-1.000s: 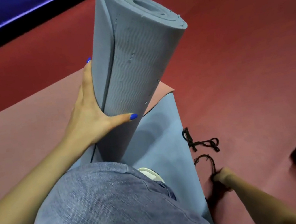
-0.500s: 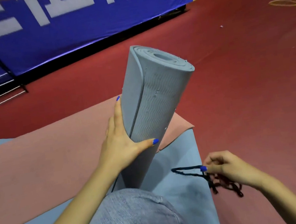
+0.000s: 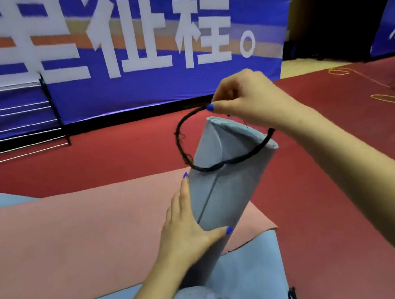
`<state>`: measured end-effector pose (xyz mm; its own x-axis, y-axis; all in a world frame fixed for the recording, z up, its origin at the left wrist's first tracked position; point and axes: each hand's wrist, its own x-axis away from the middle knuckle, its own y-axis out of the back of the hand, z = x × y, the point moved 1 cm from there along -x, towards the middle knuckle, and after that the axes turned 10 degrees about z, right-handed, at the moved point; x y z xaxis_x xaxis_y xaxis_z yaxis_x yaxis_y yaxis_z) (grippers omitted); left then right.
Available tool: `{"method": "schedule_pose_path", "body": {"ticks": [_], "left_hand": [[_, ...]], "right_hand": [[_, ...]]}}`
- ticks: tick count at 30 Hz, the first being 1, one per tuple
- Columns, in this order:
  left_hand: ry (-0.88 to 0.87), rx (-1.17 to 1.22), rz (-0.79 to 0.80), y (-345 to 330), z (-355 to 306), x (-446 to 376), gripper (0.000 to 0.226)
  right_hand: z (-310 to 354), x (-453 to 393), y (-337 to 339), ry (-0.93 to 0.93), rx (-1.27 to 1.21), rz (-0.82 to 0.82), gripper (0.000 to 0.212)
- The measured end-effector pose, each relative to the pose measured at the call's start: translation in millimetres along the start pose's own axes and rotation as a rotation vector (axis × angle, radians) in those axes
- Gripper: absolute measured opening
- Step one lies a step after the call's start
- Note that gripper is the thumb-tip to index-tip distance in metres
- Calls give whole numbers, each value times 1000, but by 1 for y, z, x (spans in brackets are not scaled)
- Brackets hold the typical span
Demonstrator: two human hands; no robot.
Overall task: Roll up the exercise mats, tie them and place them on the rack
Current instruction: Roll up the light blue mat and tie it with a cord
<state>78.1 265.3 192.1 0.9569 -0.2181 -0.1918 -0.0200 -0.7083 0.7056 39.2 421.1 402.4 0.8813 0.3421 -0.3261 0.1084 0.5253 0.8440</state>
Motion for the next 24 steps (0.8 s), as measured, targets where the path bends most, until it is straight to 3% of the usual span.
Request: {"method": "schedule_pose_path", "body": {"ticks": [4,9,12,16,18,21,24], "left_hand": [[6,-11,-14,7,4,5,131],[19,-9,-11,16,10,2,132],[22,-30,-8,20,9,6,131],[51,-12,-9,24,10,9,132],[63,17,-25,31,15,9,131],[64,9,-28,40,22,8,131],[70,16,-34,45,25,7,131]], "right_hand": [[-24,-33,-10,-187,87,124,15],[-52,-48,-12,-432,-180,202,27],[-62,-49,-19,-556,-205,242,23],[-74,-33,-32,-707,-496,294,16],[-73,-17,-41,-725,-693,306,31],[-54,17,-67,-671,-1292,121,39],[-28,57,-104,-611,-1241,-145,33]]}}
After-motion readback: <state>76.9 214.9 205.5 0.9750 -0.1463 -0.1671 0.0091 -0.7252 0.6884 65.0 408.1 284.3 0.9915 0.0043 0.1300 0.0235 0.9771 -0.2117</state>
